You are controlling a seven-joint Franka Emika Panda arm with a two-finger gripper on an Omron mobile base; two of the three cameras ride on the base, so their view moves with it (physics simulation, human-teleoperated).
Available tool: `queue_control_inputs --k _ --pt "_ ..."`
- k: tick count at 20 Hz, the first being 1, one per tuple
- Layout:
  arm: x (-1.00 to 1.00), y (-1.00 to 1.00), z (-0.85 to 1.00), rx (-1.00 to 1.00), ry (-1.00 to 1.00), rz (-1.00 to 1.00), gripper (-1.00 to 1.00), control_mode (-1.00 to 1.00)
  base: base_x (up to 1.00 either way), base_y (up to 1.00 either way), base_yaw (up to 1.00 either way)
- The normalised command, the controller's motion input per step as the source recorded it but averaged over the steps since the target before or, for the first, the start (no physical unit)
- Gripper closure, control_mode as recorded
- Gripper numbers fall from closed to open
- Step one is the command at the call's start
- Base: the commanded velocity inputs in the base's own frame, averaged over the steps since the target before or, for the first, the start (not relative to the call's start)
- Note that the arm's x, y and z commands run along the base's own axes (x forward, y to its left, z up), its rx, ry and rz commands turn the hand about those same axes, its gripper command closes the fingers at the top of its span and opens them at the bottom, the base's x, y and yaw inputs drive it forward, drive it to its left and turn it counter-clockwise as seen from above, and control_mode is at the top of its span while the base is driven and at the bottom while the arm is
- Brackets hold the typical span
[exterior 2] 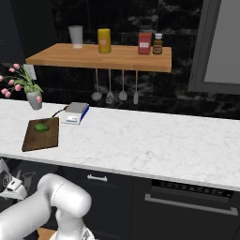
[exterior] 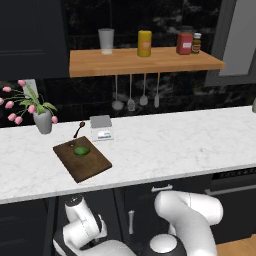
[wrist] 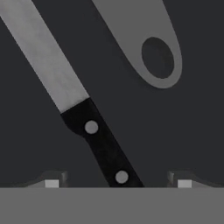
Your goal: Place the appropriate cutting tool for cutting the avocado skin on the cutting board.
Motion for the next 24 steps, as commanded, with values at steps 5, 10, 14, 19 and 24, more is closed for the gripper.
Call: queue_control_inputs --k 5,10,14,19,24 --pt "0.03 0.29 -0.42 -0.14 0.07 0.01 1.0 -1.0 0.0 0.0 0.0" --pt "0.0 0.26 -0.44 -0.1 0.13 0.03 1.0 -1.0 0.0 0.0 0.0" --pt "0.0 0.05 -0.23 0.0 0.1 0.06 1.0 -1.0 0.0 0.0 0.0" --pt "-0.12 -0.04 -0.11 0.04 0.12 0.03 1.0 -1.0 0.0 0.0 0.0" --pt "-0.39 -0.16 -0.31 0.01 0.08 0.0 1.0 -1.0 0.0 0.0 0.0"
